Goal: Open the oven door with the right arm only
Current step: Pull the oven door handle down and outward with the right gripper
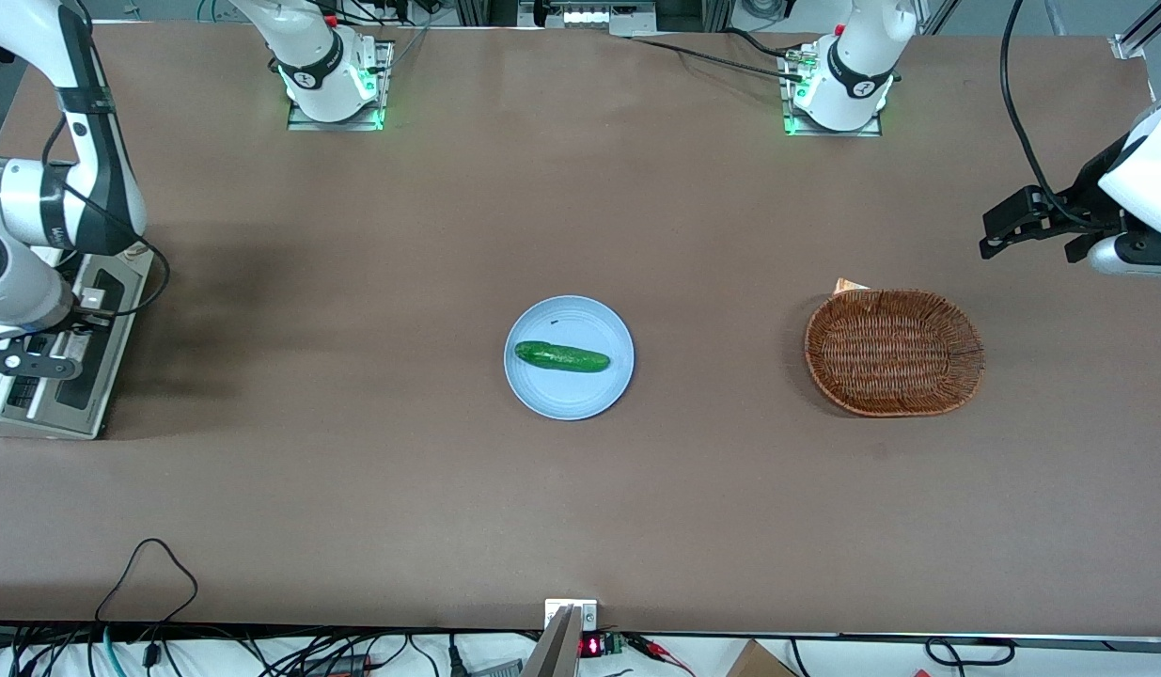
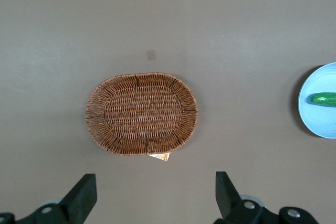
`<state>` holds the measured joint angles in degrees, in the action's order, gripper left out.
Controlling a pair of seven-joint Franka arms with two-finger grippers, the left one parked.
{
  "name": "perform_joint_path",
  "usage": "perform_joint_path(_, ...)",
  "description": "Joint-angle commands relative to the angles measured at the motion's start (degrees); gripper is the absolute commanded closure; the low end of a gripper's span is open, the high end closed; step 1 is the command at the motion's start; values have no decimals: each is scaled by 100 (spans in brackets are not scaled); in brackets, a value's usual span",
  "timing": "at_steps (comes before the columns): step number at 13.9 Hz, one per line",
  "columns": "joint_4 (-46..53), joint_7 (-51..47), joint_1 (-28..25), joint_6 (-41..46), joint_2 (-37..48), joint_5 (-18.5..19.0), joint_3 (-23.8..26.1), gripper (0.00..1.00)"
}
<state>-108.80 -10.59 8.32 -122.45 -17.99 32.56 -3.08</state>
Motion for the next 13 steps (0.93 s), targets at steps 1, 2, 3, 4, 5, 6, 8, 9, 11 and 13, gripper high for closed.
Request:
perform_joint_path(1, -54, -128, 74, -438, -389, 4, 35, 100)
perform_joint_path(2, -54, -128, 74, -455, -416, 4, 44, 100)
perform_joint_path(3, -54, -128, 74, -499, -468, 4, 44, 100)
perform_joint_path(4, -89, -128, 74, -551, -512, 4, 44, 100)
perform_joint_path(5, -115, -128, 82, -630, -530, 4, 44, 100)
perform_joint_path(6, -141, -128, 74, -700, -574, 4, 53, 100)
perform_joint_path(8, -142, -128, 82, -727, -644, 4, 44, 100)
perform_joint_path(9, -142, -128, 83, -754, -679, 4, 44, 100)
perform_joint_path(11, -142, -128, 74, -780, -758, 4, 53, 100)
perform_joint_path(13, -142, -145, 74, -841, -829, 4, 88, 100)
